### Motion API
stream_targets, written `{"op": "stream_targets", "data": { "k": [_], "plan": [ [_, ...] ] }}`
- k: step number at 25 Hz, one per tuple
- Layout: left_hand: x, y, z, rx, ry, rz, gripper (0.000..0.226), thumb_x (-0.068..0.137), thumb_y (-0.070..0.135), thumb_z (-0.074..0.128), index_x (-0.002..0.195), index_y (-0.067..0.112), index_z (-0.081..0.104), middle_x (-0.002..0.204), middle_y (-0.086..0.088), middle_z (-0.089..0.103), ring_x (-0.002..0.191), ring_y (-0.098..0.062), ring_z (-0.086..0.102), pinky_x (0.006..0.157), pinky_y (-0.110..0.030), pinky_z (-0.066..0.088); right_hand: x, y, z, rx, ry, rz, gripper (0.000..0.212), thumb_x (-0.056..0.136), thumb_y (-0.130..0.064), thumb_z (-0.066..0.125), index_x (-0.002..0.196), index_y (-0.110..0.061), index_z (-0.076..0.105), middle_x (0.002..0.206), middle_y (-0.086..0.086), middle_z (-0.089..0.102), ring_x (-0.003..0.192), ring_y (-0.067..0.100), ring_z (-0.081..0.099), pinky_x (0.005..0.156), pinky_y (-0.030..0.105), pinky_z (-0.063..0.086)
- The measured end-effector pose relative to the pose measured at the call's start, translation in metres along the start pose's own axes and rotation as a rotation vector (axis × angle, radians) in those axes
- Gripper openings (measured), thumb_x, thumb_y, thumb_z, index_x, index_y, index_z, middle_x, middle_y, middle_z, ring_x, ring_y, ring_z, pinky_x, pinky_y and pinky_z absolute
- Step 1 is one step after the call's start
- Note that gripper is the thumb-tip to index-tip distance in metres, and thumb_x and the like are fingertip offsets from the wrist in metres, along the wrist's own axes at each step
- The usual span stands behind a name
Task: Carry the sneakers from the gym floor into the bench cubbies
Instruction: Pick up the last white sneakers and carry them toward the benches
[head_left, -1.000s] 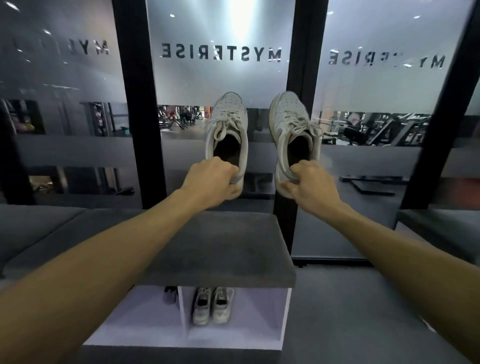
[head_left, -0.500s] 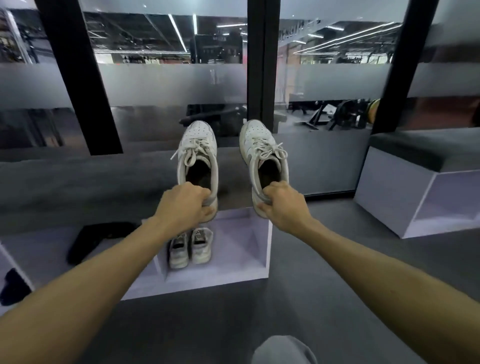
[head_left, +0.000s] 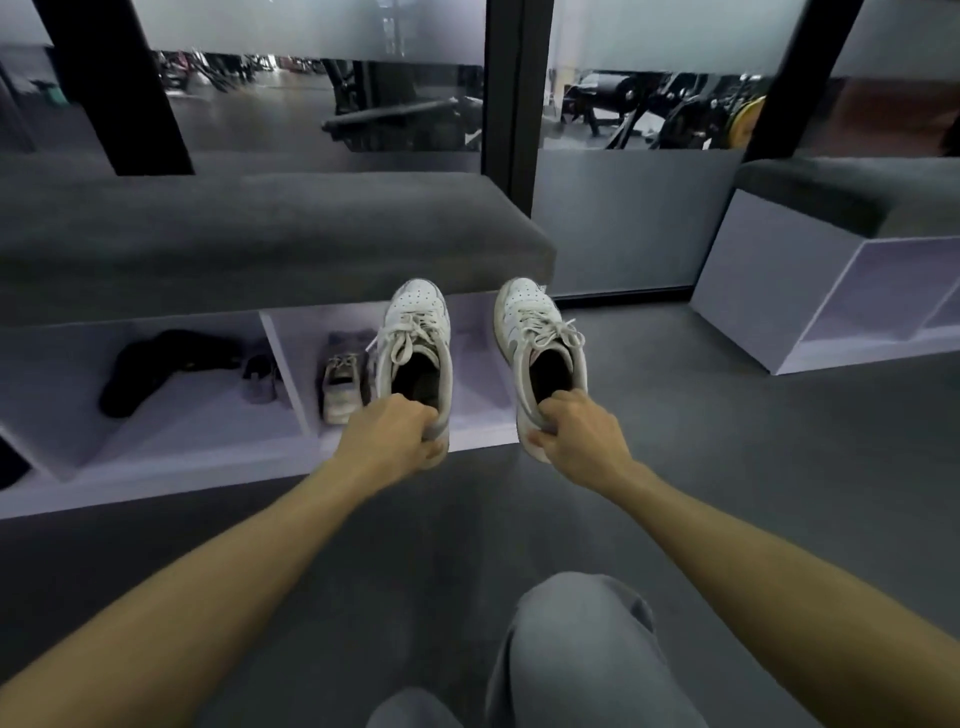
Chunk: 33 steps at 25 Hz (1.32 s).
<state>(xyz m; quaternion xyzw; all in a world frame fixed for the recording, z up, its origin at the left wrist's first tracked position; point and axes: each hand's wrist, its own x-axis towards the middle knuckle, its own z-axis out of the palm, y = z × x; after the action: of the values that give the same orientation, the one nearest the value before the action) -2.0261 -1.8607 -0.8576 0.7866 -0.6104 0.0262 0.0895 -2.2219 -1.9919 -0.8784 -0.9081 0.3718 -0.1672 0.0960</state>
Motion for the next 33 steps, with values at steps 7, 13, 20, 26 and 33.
{"op": "stream_targets", "data": {
  "k": [7,13,20,26,33],
  "plan": [
    [0.028,-0.013,0.081,-0.053,-0.161,-0.040,0.024,0.086,0.037,0.059,0.071,0.021,0.046,0.076,0.001,0.050,0.083,-0.029,0.060,0.064,-0.030,0.037,0.024,0.024,0.070,-0.020,-0.134,-0.007,0.031,0.084,-0.028,0.060,0.066,-0.014,0.037,0.082,-0.001,0.046,0.088,0.025,0.050,0.060,0.031,0.034],
    [0.113,-0.042,0.133,-0.086,-0.199,-0.096,0.022,0.084,0.032,0.061,0.072,0.018,0.049,0.075,-0.002,0.051,0.078,-0.031,0.058,0.062,-0.030,0.037,0.106,0.043,0.137,-0.025,-0.173,-0.017,0.020,0.086,-0.024,0.057,0.075,-0.015,0.044,0.092,0.003,0.055,0.092,0.024,0.051,0.062,0.033,0.040],
    [0.239,-0.093,0.204,-0.035,-0.181,-0.130,0.014,0.085,0.027,0.059,0.087,0.013,0.058,0.096,-0.013,0.060,0.091,-0.035,0.060,0.062,-0.032,0.036,0.237,0.069,0.216,-0.034,-0.186,0.039,0.018,0.086,-0.024,0.057,0.098,-0.010,0.057,0.103,0.006,0.053,0.095,0.031,0.055,0.067,0.032,0.037],
    [0.318,-0.127,0.267,-0.050,-0.190,-0.190,0.020,0.087,0.027,0.060,0.101,0.013,0.062,0.104,-0.014,0.060,0.097,-0.035,0.059,0.066,-0.034,0.040,0.326,0.085,0.271,-0.068,-0.181,0.032,0.018,0.086,-0.021,0.058,0.101,-0.011,0.058,0.107,0.007,0.055,0.102,0.031,0.053,0.069,0.031,0.036],
    [0.369,-0.156,0.306,-0.026,-0.216,-0.185,0.025,0.088,0.029,0.060,0.110,0.018,0.064,0.110,-0.011,0.061,0.102,-0.033,0.060,0.070,-0.033,0.041,0.383,0.087,0.323,-0.088,-0.223,0.170,0.024,0.087,-0.023,0.059,0.109,-0.016,0.061,0.114,0.008,0.059,0.110,0.031,0.055,0.082,0.034,0.046]
  ]
}}
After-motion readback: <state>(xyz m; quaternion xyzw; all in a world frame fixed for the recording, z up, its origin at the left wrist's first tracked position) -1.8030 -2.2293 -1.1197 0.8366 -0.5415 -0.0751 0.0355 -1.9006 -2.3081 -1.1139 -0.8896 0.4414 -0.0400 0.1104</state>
